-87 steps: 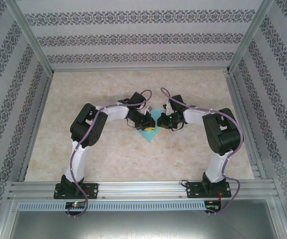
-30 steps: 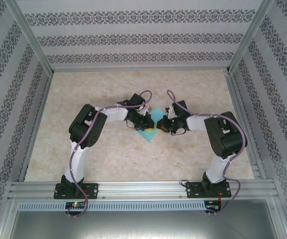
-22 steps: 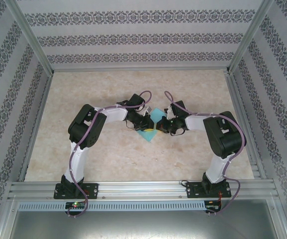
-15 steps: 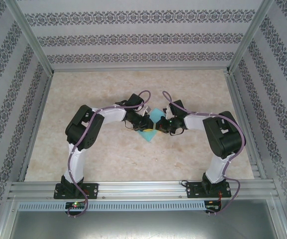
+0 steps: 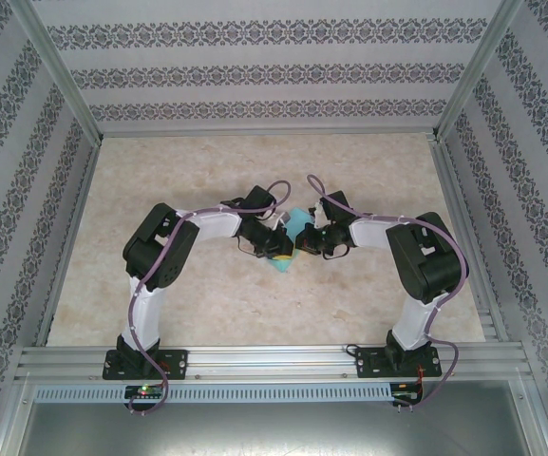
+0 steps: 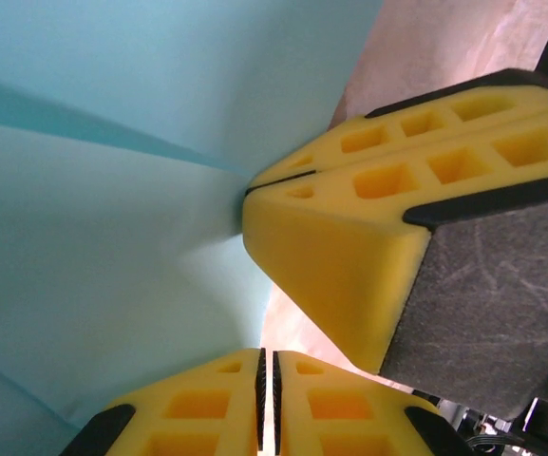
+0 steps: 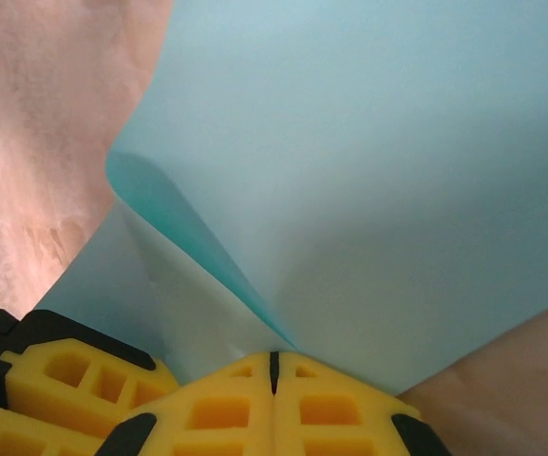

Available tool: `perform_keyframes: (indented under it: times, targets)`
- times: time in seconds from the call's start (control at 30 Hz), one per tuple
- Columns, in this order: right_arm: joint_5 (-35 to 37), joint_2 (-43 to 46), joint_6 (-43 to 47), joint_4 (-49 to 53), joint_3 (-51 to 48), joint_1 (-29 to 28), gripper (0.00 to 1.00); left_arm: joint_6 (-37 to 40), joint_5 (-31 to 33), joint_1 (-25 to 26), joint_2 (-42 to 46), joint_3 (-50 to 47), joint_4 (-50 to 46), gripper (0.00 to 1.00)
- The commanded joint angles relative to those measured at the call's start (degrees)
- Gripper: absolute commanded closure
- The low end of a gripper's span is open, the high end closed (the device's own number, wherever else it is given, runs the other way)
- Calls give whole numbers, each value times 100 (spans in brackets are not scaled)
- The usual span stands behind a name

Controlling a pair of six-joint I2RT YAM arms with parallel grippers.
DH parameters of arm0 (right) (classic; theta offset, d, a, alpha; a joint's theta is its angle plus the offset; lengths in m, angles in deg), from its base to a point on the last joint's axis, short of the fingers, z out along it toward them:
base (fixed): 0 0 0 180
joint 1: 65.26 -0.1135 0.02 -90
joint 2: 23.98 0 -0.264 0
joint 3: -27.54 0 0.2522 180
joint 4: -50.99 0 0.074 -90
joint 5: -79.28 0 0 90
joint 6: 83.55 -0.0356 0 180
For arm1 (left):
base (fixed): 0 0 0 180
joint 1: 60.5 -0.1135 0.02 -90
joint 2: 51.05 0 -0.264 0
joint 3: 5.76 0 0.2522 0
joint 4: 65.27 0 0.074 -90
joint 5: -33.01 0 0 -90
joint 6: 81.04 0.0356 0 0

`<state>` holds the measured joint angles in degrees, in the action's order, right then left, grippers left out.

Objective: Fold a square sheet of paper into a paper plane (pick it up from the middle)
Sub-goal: Fold the triangle a second time at the center of the table.

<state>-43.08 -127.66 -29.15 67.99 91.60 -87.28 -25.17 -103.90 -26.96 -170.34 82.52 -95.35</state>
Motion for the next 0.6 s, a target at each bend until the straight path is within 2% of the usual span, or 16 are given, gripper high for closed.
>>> perform_keyframes:
  times: [0.0, 0.57]
  targets:
    - [147, -76, 139, 361, 41, -91, 97, 349, -147, 94, 122, -137, -269, 85]
    - [298, -100, 215, 552, 99, -197, 97, 730, -122, 125, 330, -548, -610, 86]
